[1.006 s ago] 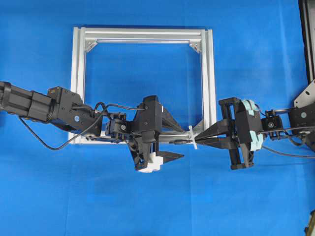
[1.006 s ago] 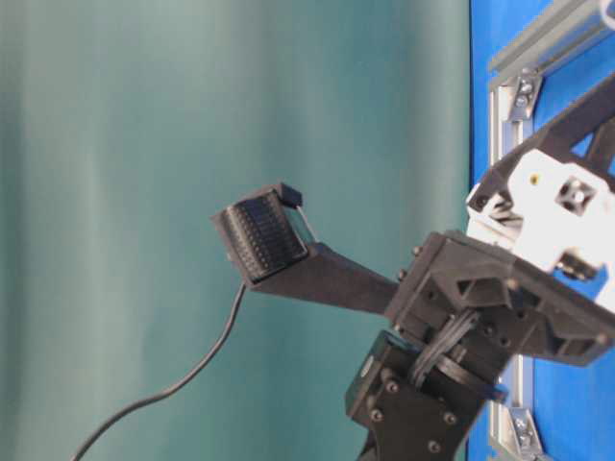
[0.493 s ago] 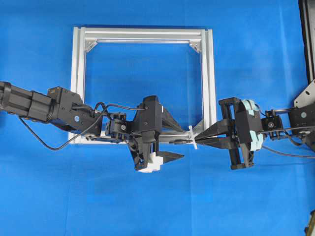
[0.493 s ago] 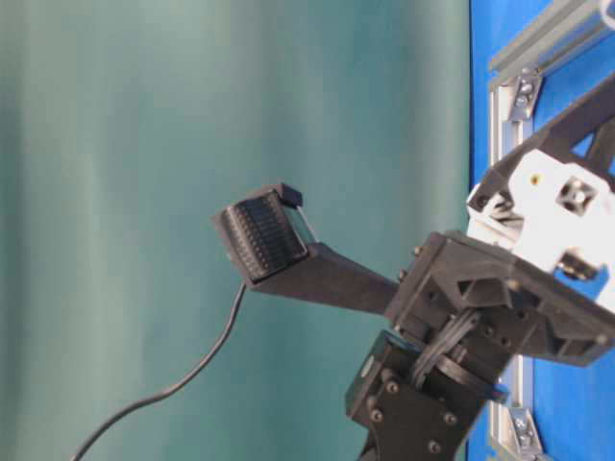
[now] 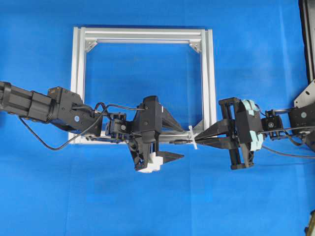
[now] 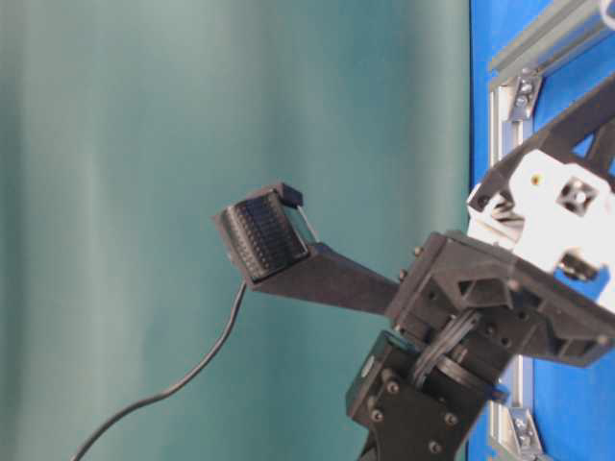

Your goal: Insert the wire through the string loop located on the right side.

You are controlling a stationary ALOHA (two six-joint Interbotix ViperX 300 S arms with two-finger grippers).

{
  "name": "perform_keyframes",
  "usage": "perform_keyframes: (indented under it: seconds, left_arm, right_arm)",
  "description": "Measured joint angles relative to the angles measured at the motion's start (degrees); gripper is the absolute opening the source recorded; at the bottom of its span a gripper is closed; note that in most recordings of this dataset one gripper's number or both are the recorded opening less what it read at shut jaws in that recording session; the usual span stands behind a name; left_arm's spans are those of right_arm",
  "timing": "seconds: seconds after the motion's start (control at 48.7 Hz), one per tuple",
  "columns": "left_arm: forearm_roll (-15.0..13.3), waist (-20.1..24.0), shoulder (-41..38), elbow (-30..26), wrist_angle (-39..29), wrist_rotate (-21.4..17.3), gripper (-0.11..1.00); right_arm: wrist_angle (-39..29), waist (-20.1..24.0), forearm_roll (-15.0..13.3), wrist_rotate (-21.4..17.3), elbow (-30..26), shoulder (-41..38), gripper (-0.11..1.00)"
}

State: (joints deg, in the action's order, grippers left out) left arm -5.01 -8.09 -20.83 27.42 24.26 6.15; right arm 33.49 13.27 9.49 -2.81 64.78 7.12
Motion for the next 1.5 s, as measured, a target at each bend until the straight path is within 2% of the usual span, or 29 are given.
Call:
perform_keyframes:
  seconds: [0.082, 0.246, 0.328, 0.657, 0.78, 0.883, 1.068, 1.15, 1.252, 1.499]
  left_arm:
    - [0.0, 0.0, 0.0, 0.0, -0.9, 0.1, 0.72]
    - [0.0, -0.1, 0.0, -0.2, -2.3, 0.1, 0.22]
    - [0.0, -0.1, 0.0, -0.2, -2.4, 0.1, 0.08]
    - [0.0, 0.0, 0.0, -0.2, -2.4, 0.1, 0.08]
    - [0.0, 0.0, 0.0, -0.2, -2.4, 0.1, 0.08]
    - [0.0, -0.1, 0.0, -0.2, -2.4, 0.1, 0.08]
    - [0.0, -0.1, 0.0, -0.2, -2.4, 0.1, 0.08]
    - [0.0, -0.1, 0.0, -0.2, -2.4, 0.1, 0.08]
    - [0.0, -0.1, 0.0, -0.2, -2.4, 0.1, 0.08]
    - [0.1, -0.1, 0.0, -0.2, -2.5, 0.1, 0.08]
  right_arm:
    - [-0.1, 0.0, 0.0, 0.0, 0.0, 0.0, -0.03]
    - [0.0, 0.0, 0.0, 0.0, 0.0, 0.0, -0.03]
    - [0.0, 0.1, 0.0, 0.0, 0.0, 0.0, -0.03]
    - [-0.2, -0.3, 0.0, 0.0, 0.0, 0.0, -0.03]
    - [-0.5, -0.7, 0.0, 0.0, 0.0, 0.0, 0.05]
    - [-0.9, -1.2, 0.0, 0.0, 0.0, 0.0, 0.23]
    - [-1.5, -1.9, 0.1, 0.0, -0.1, 0.0, 0.77]
    - [-1.6, -1.9, 0.2, 0.2, -0.1, 0.0, 0.93]
    - [-1.7, -1.9, 0.2, 0.2, 0.0, 0.0, 0.90]
    - [-1.7, -1.9, 0.2, 0.2, 0.0, 0.0, 0.90]
